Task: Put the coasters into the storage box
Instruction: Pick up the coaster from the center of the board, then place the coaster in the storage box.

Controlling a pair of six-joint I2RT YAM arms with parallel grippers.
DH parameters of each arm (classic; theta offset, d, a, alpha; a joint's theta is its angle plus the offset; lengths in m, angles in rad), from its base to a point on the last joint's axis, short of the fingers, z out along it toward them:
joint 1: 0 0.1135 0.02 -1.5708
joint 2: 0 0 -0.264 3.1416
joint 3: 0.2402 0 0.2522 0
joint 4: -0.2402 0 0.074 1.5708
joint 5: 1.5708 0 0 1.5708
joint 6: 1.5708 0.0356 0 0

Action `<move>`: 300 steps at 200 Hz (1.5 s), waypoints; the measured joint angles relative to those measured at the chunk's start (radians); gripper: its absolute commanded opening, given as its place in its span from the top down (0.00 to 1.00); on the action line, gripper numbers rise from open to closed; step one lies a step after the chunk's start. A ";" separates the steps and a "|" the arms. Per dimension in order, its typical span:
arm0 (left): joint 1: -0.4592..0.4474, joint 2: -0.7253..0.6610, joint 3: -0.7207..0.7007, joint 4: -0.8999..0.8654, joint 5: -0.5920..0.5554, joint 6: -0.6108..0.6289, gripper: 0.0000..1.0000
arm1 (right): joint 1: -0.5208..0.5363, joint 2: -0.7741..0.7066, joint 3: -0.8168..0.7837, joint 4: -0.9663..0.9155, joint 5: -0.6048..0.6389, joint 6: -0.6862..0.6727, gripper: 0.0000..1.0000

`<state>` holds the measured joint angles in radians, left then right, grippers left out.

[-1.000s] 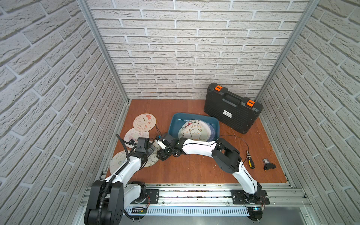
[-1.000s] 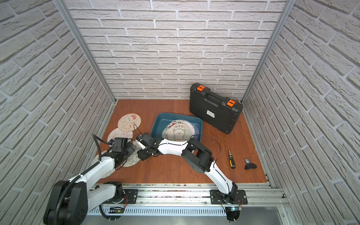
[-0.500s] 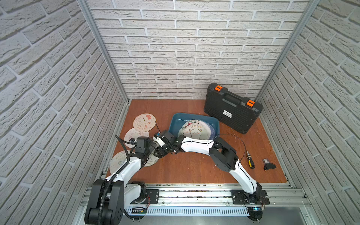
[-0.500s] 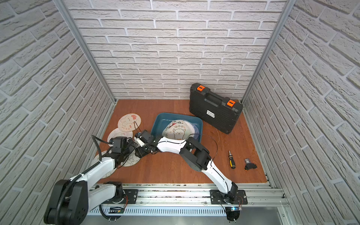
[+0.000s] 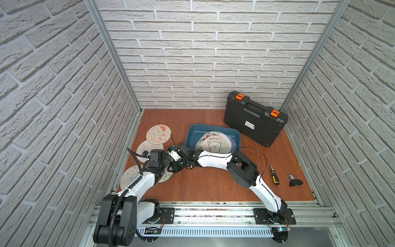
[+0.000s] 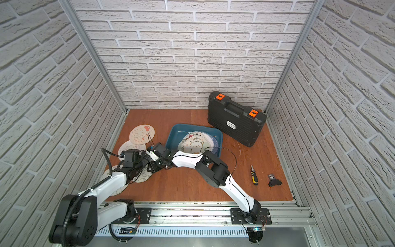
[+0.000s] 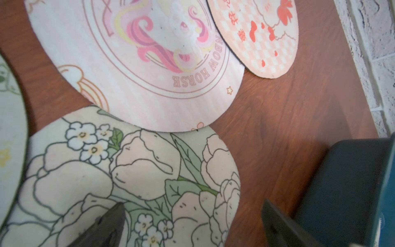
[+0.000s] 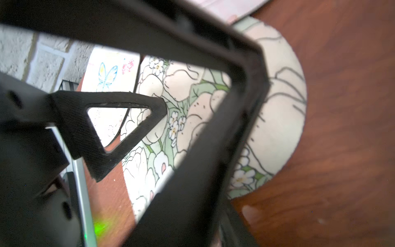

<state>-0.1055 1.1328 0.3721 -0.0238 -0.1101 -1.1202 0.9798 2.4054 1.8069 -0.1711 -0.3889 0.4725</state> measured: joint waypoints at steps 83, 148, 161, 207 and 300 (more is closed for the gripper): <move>0.000 0.001 0.000 0.002 0.006 0.019 0.02 | -0.002 0.003 -0.029 0.036 0.000 0.010 0.94; 0.000 -0.051 0.026 -0.119 0.040 0.070 0.02 | 0.005 -0.135 -0.171 0.007 0.106 -0.070 0.94; 0.000 -0.073 0.039 -0.159 0.035 0.081 0.02 | 0.005 -0.177 -0.199 -0.020 0.129 -0.090 0.94; 0.000 -0.160 0.104 -0.277 -0.021 0.137 0.02 | 0.002 -0.320 -0.259 -0.066 0.197 -0.145 0.94; 0.000 -0.182 0.143 -0.392 -0.092 0.216 0.02 | -0.137 -0.587 -0.328 -0.115 0.296 -0.171 0.94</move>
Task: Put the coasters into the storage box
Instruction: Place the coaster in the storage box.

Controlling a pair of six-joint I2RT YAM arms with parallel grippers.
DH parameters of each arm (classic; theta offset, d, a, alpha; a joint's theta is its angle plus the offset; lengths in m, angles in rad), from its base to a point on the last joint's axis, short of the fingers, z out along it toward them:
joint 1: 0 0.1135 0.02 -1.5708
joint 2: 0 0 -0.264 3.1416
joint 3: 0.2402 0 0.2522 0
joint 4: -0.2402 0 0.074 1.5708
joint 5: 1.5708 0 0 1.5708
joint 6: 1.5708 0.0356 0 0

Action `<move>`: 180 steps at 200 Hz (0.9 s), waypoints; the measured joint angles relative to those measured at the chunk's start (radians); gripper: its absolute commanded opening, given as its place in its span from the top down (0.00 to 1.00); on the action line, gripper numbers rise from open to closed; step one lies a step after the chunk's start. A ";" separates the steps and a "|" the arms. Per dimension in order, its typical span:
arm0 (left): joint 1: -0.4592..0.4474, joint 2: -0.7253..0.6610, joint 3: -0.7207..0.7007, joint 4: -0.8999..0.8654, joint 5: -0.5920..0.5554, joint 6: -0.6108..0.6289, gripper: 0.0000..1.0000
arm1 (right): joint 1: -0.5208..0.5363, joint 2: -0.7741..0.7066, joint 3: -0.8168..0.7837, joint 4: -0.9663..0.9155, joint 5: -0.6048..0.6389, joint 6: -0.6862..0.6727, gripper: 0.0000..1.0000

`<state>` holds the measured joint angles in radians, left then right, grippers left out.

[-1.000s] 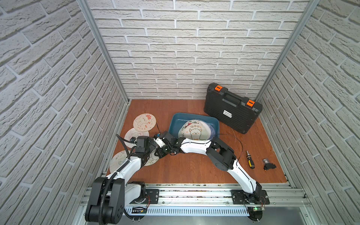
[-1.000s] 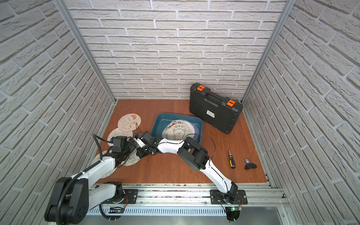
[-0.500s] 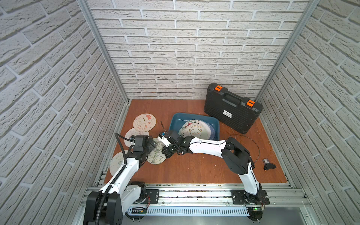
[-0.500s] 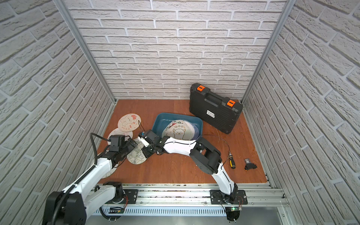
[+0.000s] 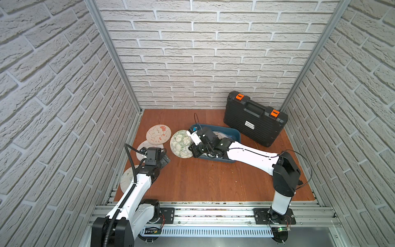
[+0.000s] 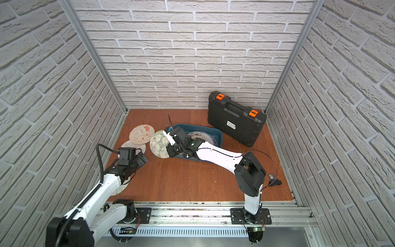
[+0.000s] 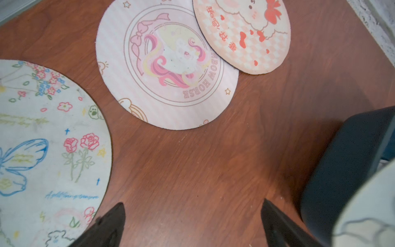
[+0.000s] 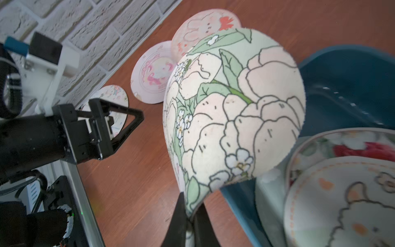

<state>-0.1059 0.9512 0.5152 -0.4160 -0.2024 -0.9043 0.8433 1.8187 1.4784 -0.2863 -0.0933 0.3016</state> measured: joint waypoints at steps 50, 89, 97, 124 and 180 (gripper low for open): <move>0.000 0.014 0.021 -0.005 -0.017 0.023 0.02 | -0.103 -0.061 -0.013 -0.010 0.079 0.005 0.94; 0.000 0.021 0.023 -0.005 -0.026 0.031 0.02 | -0.182 -0.063 -0.075 -0.022 0.098 0.037 0.94; 0.000 0.024 0.023 -0.005 -0.026 0.032 0.02 | -0.198 -0.062 -0.090 -0.027 0.098 0.046 0.94; 0.000 0.036 0.023 -0.005 -0.029 0.035 0.02 | -0.246 -0.056 -0.134 -0.047 0.101 0.076 0.94; 0.000 0.054 0.040 -0.008 -0.046 0.040 0.02 | -0.304 0.016 -0.162 -0.094 0.150 0.114 0.93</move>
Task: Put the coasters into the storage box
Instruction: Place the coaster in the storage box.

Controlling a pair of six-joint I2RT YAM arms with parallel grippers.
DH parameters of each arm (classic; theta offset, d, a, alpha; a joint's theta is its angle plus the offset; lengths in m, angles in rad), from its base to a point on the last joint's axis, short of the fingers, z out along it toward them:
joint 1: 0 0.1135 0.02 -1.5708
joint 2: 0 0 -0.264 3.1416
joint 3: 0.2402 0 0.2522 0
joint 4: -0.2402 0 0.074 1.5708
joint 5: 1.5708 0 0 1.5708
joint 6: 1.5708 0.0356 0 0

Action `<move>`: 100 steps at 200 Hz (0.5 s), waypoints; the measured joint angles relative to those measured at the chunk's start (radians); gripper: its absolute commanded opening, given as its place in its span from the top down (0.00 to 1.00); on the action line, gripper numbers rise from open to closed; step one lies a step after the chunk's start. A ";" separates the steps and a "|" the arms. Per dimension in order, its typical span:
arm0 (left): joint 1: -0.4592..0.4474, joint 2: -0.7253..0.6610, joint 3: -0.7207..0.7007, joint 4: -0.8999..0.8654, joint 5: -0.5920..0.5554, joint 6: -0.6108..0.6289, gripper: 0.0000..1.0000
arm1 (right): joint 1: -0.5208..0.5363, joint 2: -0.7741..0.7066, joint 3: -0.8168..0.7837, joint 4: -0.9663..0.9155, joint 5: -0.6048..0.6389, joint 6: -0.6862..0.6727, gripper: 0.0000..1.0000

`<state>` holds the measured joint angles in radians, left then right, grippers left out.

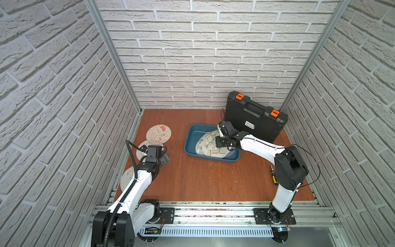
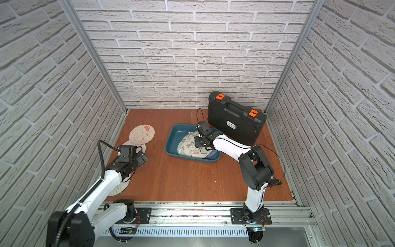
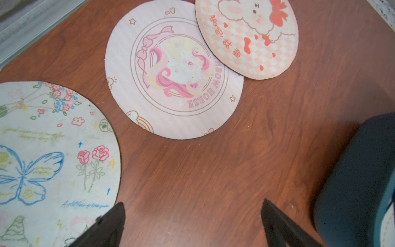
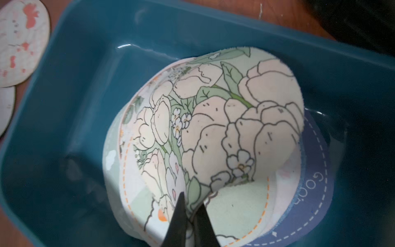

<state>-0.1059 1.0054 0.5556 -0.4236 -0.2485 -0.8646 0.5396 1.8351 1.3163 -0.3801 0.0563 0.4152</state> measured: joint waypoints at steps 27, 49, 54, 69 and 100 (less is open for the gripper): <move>0.000 0.005 0.000 -0.001 -0.002 0.000 0.02 | -0.002 0.034 -0.003 -0.023 0.032 0.005 0.92; 0.000 0.005 0.000 -0.003 -0.005 0.000 0.02 | -0.002 0.055 -0.003 -0.029 0.052 0.012 0.90; 0.000 0.005 0.000 -0.005 -0.007 0.000 0.02 | -0.003 0.059 -0.003 -0.030 0.056 0.014 0.89; 0.000 0.005 0.000 -0.006 -0.013 0.000 0.02 | -0.003 0.070 -0.003 -0.035 0.067 0.016 0.85; 0.000 0.005 0.000 -0.012 -0.021 0.000 0.02 | -0.006 0.074 -0.003 -0.055 0.087 0.018 0.66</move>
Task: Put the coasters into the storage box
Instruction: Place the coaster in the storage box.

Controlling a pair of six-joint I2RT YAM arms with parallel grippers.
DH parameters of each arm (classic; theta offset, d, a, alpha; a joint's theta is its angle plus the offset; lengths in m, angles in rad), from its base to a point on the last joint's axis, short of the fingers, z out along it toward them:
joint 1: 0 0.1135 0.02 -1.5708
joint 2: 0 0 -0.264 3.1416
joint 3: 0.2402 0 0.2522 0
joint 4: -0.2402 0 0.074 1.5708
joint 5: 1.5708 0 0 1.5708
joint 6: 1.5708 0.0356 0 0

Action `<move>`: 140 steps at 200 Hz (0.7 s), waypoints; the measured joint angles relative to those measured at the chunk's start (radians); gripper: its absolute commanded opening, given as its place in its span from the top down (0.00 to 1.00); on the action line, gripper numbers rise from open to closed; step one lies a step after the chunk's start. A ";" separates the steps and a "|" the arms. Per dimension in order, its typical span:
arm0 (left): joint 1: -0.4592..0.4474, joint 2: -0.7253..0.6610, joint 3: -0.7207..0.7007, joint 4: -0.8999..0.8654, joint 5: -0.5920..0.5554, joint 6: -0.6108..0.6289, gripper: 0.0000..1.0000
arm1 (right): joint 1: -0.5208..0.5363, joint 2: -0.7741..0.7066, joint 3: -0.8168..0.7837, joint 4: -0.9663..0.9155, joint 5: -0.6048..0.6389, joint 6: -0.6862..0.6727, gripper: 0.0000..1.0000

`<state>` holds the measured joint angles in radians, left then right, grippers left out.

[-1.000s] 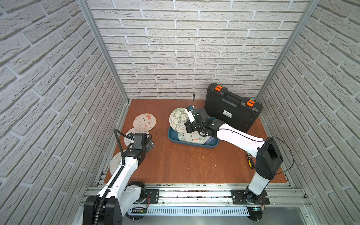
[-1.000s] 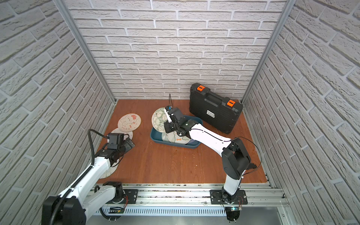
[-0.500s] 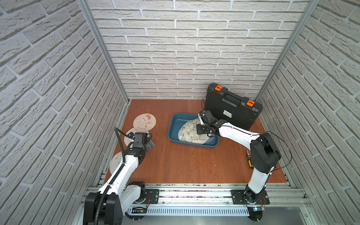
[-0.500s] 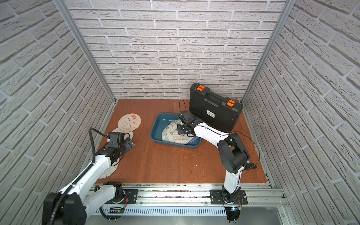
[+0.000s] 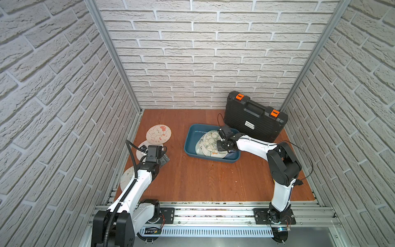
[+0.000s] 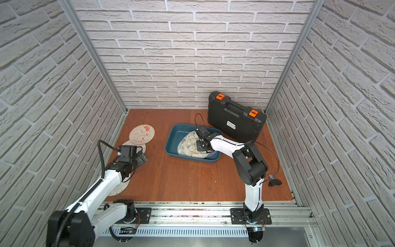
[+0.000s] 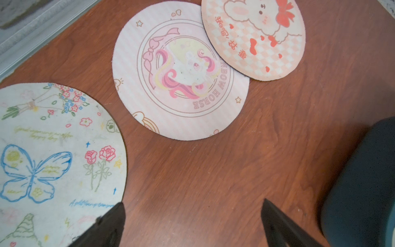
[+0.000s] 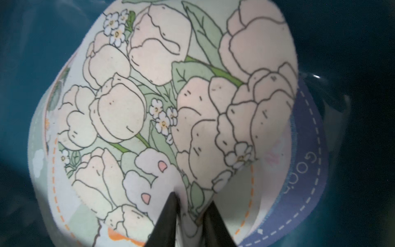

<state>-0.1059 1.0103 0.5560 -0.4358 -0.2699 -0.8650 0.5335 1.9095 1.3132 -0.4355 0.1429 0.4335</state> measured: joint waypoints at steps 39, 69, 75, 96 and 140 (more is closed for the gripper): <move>0.000 0.000 0.000 -0.010 -0.014 0.001 0.02 | 0.000 -0.010 -0.004 -0.021 0.025 -0.004 0.53; 0.000 0.000 0.014 -0.032 -0.033 0.001 0.02 | 0.000 -0.058 -0.009 -0.042 0.040 -0.008 0.51; 0.000 0.000 0.017 -0.032 -0.039 0.001 0.02 | 0.000 -0.074 -0.009 -0.048 0.040 -0.010 0.51; 0.000 0.000 0.027 -0.044 -0.058 -0.001 0.02 | 0.005 -0.130 -0.008 -0.055 0.039 -0.019 0.50; 0.014 0.006 0.050 -0.114 -0.105 -0.006 0.02 | 0.066 -0.192 -0.003 -0.039 -0.023 -0.052 0.49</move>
<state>-0.0917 1.0161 0.6060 -0.5503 -0.3752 -0.8715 0.5991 1.7180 1.3102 -0.4740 0.1204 0.3817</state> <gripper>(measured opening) 0.983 0.507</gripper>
